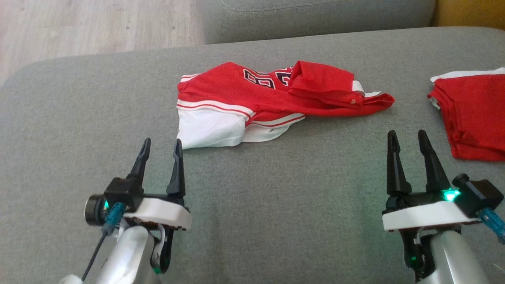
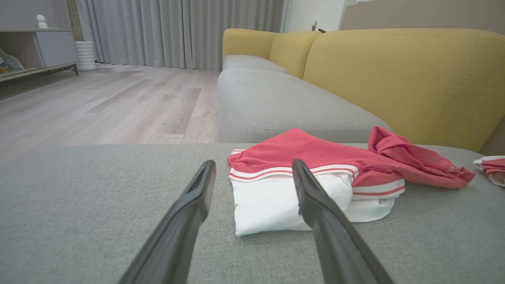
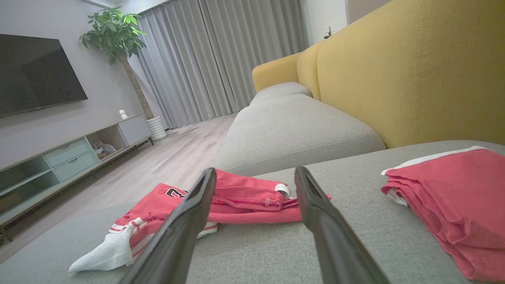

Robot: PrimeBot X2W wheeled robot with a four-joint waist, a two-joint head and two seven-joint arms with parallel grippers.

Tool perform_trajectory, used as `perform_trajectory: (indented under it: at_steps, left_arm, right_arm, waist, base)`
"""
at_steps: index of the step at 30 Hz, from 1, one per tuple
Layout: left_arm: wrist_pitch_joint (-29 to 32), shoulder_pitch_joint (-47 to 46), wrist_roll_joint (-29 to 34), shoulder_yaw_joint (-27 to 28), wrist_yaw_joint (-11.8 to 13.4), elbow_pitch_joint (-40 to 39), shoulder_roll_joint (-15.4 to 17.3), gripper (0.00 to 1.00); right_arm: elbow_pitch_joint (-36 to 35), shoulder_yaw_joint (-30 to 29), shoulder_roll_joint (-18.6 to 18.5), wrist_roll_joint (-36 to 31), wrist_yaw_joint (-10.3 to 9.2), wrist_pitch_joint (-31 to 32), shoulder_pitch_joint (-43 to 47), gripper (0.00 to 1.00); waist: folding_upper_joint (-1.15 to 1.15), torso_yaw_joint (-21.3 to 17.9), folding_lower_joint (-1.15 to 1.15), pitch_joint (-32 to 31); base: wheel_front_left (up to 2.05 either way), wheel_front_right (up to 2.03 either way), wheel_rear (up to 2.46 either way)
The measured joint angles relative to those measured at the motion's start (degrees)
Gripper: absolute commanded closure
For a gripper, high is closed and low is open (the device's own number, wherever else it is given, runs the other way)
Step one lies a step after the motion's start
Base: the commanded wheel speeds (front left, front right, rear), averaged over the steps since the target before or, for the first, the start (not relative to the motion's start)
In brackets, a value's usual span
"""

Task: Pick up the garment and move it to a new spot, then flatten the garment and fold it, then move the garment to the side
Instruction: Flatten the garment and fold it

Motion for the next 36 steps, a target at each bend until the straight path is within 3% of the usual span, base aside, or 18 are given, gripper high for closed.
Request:
perform_trajectory:
  at_steps: [5, 16, 32, 33, 34, 35, 36]
  left_arm:
    - [1.91, -1.81, 0.00, -0.30, -0.01, 0.94, 0.20, 0.00]
    - [11.45, -8.22, -0.59, -0.12, 1.42, 12.36, 2.26, 0.00]
    - [12.47, -13.83, -1.60, -0.07, 0.88, 21.61, 3.49, 0.00]
    - [12.45, -14.03, -1.63, -0.09, 0.73, 21.96, 3.50, 0.07]
    - [12.46, -14.17, -1.68, -0.19, 0.36, 22.31, 3.52, 0.67]
    - [12.45, -14.32, -1.91, -0.27, 0.07, 22.53, 3.48, 1.00]
    - [12.32, -14.43, -2.12, -0.30, -0.42, 22.65, 3.47, 1.00]
  right_arm:
    - [-0.01, 0.57, 0.00, 0.00, 0.00, 0.00, -0.12, 0.00]
    - [0.00, 1.58, 0.00, 0.09, 0.00, 0.00, -0.50, 0.00]
    - [0.01, 1.68, 0.00, 0.58, 0.00, 0.00, -1.70, 0.00]
    - [0.01, 1.67, 0.00, 0.58, 0.00, 0.00, -1.70, 0.00]
    - [0.01, 1.67, 0.00, 0.58, 0.00, 0.00, -1.70, 0.00]
    - [0.01, 1.67, 0.00, 0.58, 0.00, 0.00, -1.70, 0.00]
    - [0.05, 1.67, 0.00, 0.58, 0.00, 0.00, -1.70, 0.00]
  waist:
    - [0.00, -0.92, 0.00, 0.65]
    - [0.00, -4.95, 0.01, 3.76]
    - [0.00, -8.11, 0.01, 6.17]
    - [0.00, -8.12, 0.01, 6.15]
    - [0.00, -8.13, 0.01, 6.11]
    - [0.00, -8.12, 0.01, 6.05]
    - [0.00, -8.11, 0.01, 5.95]
  base:
    - [0.00, 0.00, 0.00]
    - [0.00, 0.00, 0.00]
    - [0.00, 0.00, 0.00]
    - [0.00, 0.00, 0.00]
    - [0.00, 0.00, 0.00]
    - [0.00, 0.00, 0.00]
    - [0.00, 0.00, 0.00]
